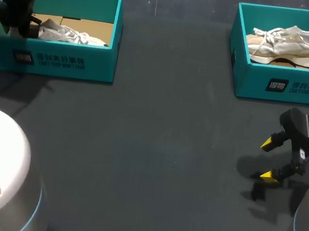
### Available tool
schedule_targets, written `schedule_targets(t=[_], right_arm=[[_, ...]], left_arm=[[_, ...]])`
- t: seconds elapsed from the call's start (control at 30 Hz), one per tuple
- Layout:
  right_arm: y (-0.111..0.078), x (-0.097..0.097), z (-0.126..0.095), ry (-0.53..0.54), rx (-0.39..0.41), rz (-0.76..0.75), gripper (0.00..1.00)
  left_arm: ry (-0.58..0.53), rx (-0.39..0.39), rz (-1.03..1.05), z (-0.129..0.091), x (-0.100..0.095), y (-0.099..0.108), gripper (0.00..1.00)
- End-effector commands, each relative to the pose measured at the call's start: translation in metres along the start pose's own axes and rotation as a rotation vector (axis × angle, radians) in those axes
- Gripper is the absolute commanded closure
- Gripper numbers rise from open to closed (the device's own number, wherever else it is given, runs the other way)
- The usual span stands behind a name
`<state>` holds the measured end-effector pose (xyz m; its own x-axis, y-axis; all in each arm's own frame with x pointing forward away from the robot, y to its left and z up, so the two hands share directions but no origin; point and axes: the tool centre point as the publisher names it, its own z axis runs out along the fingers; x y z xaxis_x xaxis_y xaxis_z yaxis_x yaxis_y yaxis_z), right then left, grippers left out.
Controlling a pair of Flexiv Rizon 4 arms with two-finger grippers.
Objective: Take the shoe out of the shoebox, open the shoe tongue, remove and reinsert the insole, then place the shoe into the shoebox
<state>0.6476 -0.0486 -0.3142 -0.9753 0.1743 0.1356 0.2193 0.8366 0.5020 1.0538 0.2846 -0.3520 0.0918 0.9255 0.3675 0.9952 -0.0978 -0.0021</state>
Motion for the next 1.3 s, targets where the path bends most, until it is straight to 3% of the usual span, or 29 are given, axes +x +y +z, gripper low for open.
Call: schedule_targets(t=[0.03, 0.1, 0.23, 0.37, 0.83, 1.3], right_arm=[[0.000, 0.002, 0.000, -0.003, 0.001, 0.000, 0.00], [0.000, 0.002, 0.000, -0.003, 0.001, 0.000, 0.00], [0.000, 0.002, 0.000, -0.003, 0.001, 0.000, 0.00], [0.000, 0.002, 0.000, -0.003, 0.001, 0.000, 0.00], [0.000, 0.002, 0.000, -0.003, 0.001, 0.000, 0.00], [0.000, 0.002, 0.000, -0.003, 0.001, 0.000, 0.00]], left_arm=[[-0.009, -0.010, -0.001, -0.008, 0.003, -0.003, 0.53], [-0.017, -0.016, -0.004, -0.012, 0.004, -0.004, 0.49], [-0.040, -0.032, -0.015, -0.023, 0.006, -0.006, 0.18], [-0.065, -0.039, -0.039, -0.044, 0.011, -0.007, 0.00], [-0.162, -0.065, -0.072, -0.123, 0.029, -0.028, 0.00], [-0.246, -0.039, -0.111, -0.169, 0.055, -0.049, 0.00]])
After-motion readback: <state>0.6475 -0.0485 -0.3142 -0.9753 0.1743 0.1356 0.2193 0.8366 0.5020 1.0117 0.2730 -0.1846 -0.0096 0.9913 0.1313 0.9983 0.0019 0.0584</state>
